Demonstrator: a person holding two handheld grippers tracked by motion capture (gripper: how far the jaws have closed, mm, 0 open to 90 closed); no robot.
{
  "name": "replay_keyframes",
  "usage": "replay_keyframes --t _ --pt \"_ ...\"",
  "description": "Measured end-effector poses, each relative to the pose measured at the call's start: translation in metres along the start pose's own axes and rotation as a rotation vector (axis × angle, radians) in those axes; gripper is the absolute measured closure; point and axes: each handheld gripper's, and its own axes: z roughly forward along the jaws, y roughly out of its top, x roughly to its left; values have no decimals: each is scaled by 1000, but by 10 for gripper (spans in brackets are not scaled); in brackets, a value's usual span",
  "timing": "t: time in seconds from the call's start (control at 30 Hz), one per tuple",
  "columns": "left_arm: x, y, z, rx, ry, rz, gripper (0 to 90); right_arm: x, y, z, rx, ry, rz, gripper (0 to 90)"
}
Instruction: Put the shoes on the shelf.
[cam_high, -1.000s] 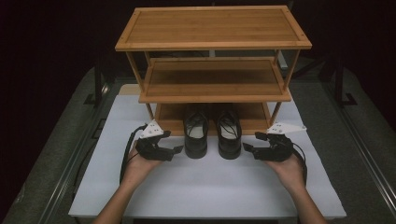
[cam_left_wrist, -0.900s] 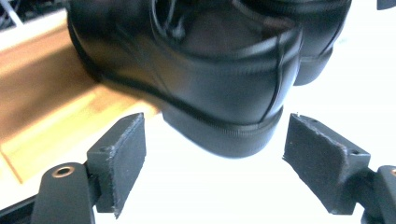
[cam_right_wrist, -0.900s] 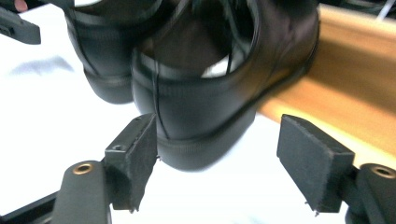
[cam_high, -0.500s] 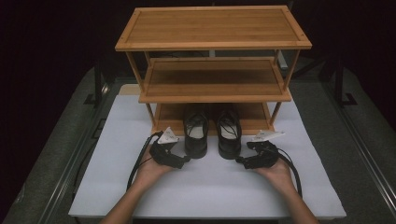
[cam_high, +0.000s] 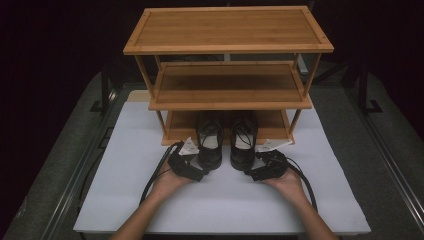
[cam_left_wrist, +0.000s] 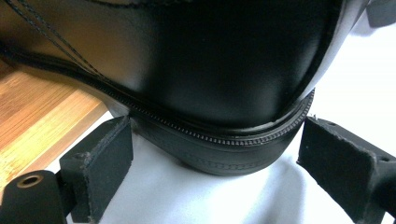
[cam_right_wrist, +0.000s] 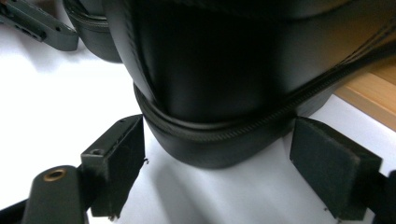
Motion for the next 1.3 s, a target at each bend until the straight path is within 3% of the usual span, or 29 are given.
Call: replay_keyframes --t 0.1,0.17,0.3,0.4,0.67,0.83,1.0,1.07,1.13,1.3 --pt "-1 1 0 0 3 -2 99 3 1 3 -3 9 2 196" --pt "-2 1 1 -2 2 -1 112 6 2 4 6 -15 -13 190" --pt "-5 7 4 18 17 5 114 5 3 3 -6 -1 19 193" --pt "-5 8 3 14 7 -29 117 10 4 5 -14 -1 16 224" --pt "-8 13 2 21 24 -43 115 16 6 5 -16 -34 16 228" --pt "-5 19 -4 -24 15 -71 111 15 10 -1 -47 -24 34 227" --pt "-4 27 -9 -63 21 -83 106 16 15 -3 -36 -36 23 225" --pt "-3 30 -10 -64 21 -80 105 15 15 -3 -34 -30 28 226" --pt "1 30 -10 -79 6 -101 104 12 18 -5 -44 -23 39 226" --pt "5 31 -6 -73 18 -113 85 11 23 -7 -70 -26 43 226"
